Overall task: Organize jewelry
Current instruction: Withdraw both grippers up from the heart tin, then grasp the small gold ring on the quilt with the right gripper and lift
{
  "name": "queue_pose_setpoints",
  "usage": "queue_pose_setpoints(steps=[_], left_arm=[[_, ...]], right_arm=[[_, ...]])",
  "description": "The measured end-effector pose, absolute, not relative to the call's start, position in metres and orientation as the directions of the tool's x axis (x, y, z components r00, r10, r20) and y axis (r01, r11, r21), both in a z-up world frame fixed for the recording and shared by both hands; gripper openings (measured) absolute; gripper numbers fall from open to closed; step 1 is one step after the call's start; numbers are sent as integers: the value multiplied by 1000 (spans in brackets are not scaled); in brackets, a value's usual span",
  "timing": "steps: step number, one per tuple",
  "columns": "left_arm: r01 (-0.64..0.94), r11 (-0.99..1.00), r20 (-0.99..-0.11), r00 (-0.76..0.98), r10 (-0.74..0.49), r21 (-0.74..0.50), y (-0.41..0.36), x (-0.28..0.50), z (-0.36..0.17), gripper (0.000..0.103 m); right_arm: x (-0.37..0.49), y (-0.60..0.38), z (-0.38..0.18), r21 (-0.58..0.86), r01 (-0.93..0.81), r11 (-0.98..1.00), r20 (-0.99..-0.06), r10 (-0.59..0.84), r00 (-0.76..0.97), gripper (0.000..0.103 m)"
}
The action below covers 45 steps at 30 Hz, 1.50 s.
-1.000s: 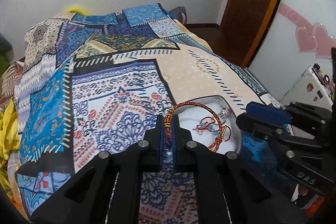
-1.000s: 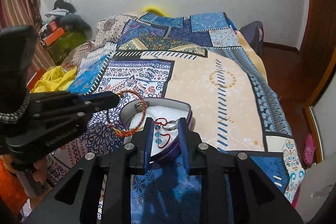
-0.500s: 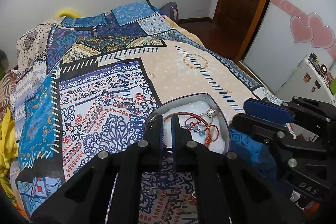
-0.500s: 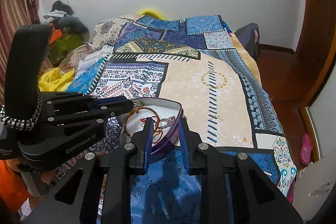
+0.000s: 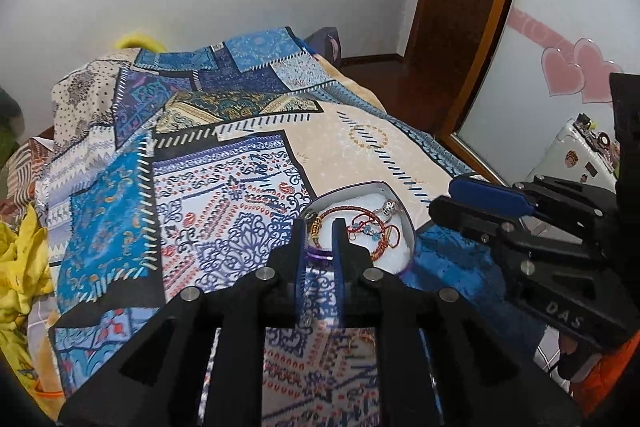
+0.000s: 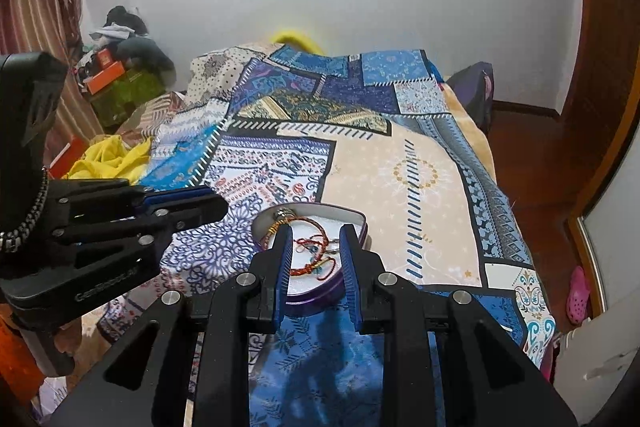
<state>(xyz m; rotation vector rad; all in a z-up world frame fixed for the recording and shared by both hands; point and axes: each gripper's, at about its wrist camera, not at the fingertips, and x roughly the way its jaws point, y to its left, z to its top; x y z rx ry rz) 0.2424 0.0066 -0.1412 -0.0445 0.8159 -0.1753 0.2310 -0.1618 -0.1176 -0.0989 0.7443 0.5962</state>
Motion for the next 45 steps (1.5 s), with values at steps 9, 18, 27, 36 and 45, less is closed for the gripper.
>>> queue_pose_setpoints(steps=[9, 18, 27, 36, 45], left_arm=[[99, 989, -692, 706, -149, -111, 24, 209, -123, 36], [84, 990, -691, 709, -138, -113, 36, 180, -124, 55], [61, 988, -743, 653, -146, -141, 47, 167, -155, 55], [74, 984, -780, 601, -174, -162, 41, 158, -181, 55], [105, 981, -792, 579, -192, -162, 28, 163, -192, 55]], right_arm=[[213, -162, -100, 109, -524, 844, -614, 472, 633, 43], [201, -160, -104, 109, -517, 849, -614, 467, 637, 43], [194, -154, -140, 111, -519, 847, -685, 444, 577, 43], [184, -136, -186, 104, -558, 823, -770, 422, 479, 43], [179, -130, -194, 60, -600, 797, -769, 421, 481, 19]])
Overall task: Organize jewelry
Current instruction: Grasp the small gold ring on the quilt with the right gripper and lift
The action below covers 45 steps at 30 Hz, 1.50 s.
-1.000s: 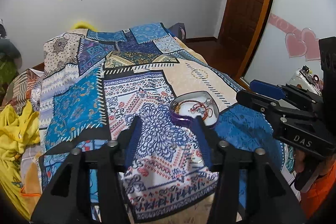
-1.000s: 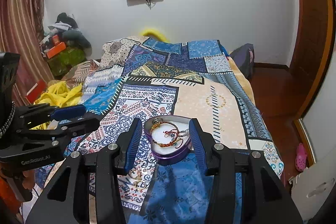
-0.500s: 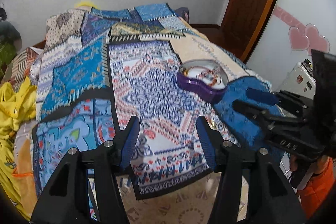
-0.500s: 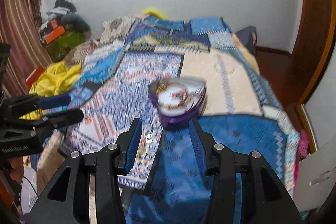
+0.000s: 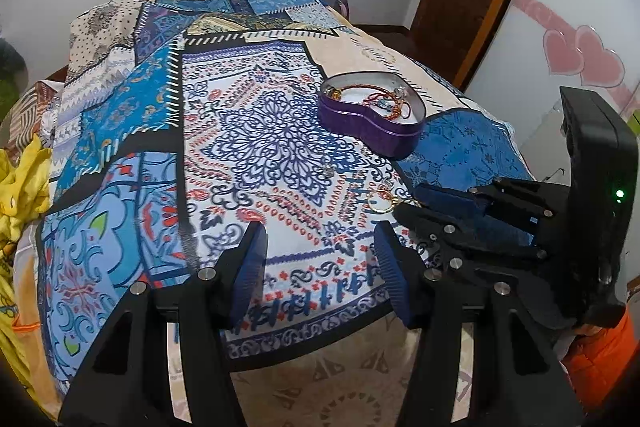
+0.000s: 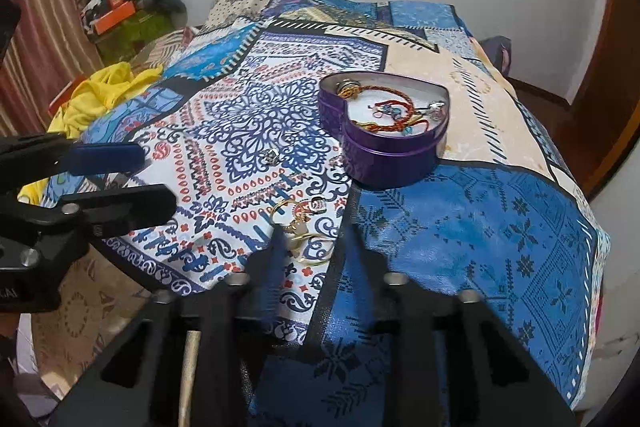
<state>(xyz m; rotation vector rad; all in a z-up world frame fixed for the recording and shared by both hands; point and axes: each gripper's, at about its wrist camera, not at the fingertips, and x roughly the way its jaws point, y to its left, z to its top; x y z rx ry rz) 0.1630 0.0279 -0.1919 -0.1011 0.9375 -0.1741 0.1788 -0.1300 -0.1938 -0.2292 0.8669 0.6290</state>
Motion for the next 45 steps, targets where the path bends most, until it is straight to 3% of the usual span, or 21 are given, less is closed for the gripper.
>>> queue_pose_setpoints(steps=[21, 25, 45], left_arm=[[194, 961, -830, 487, -270, -198, -20, 203, -219, 36], [200, 963, -829, 495, -260, -182, -23, 206, -221, 25], [179, 971, -772, 590, -236, -160, -15, 189, -185, 25]], right_arm=[[190, -190, -177, 138, -486, 863, -717, 426, 552, 19], [188, -191, -176, 147, -487, 861, -712, 434, 552, 19], [188, -186, -144, 138, -499, 856, -656, 456, 602, 19]])
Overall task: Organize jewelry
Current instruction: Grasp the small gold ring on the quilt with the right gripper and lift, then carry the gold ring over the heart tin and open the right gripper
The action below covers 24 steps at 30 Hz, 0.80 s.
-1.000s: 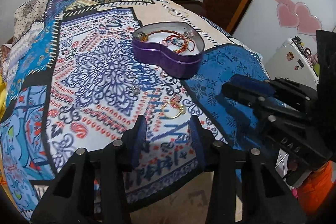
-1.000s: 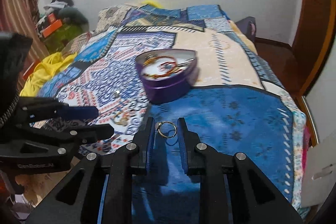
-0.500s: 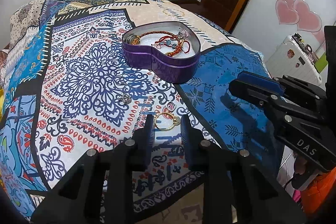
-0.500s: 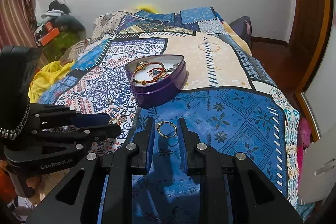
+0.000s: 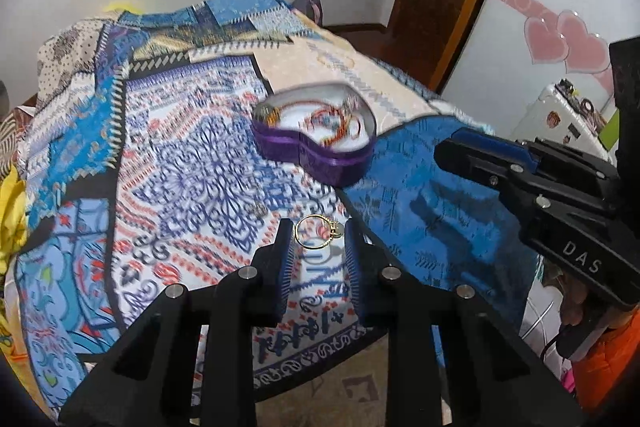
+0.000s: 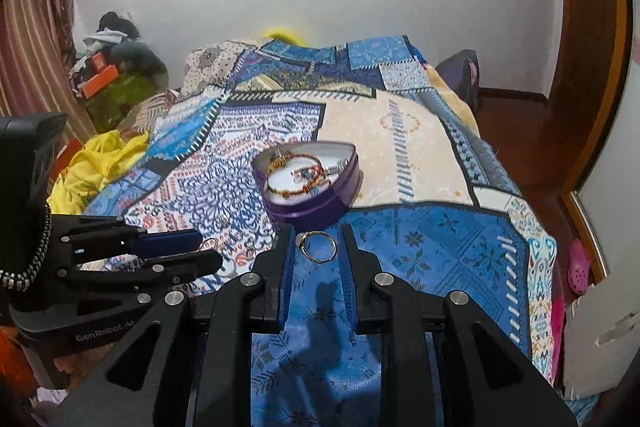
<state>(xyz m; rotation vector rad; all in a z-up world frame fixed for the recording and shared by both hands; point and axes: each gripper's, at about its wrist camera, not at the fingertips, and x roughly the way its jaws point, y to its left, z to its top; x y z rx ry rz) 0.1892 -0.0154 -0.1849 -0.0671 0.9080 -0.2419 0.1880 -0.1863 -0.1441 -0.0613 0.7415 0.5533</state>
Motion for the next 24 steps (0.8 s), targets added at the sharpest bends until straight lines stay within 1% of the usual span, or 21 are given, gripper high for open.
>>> queue_pose_setpoints(steps=[14, 24], left_arm=[[162, 976, -682, 698, -217, -145, -1, 202, -137, 25], [158, 977, -660, 720, -213, -142, 3, 215, -130, 25]], right_arm=[[198, -180, -110, 138, -512, 848, -569, 491, 660, 19], [212, -177, -94, 143, -514, 846, -520, 506, 689, 19]])
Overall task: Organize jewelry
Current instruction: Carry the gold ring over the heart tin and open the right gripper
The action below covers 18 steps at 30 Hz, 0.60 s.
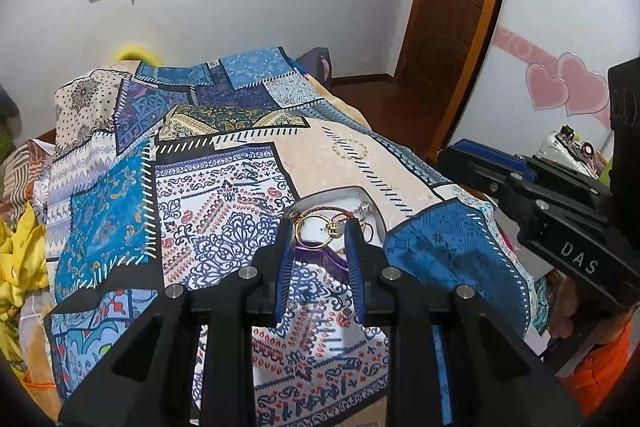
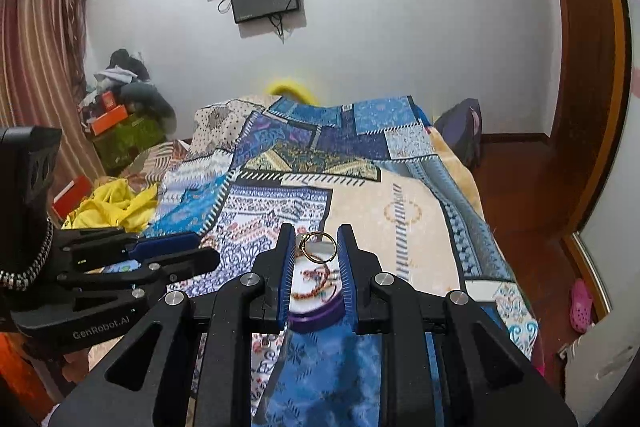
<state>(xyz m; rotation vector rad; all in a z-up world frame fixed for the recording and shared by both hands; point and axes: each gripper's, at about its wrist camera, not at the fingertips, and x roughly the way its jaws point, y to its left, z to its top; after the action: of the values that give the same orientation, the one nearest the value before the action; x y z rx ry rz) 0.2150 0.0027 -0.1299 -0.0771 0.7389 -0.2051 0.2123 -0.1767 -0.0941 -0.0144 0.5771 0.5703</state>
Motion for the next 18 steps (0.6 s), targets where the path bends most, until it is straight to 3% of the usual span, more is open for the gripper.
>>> queue_pose_setpoints(steps=[6, 18], left_arm=[[154, 978, -663, 719, -209, -142, 3, 228, -134, 25], [150, 975, -709, 670, -221, -162, 1, 266, -159, 25]], right_arm=[[224, -174, -95, 159, -511, 845, -515, 513, 687, 19], [256, -164, -121, 189, -516, 835, -591, 517, 619, 19]])
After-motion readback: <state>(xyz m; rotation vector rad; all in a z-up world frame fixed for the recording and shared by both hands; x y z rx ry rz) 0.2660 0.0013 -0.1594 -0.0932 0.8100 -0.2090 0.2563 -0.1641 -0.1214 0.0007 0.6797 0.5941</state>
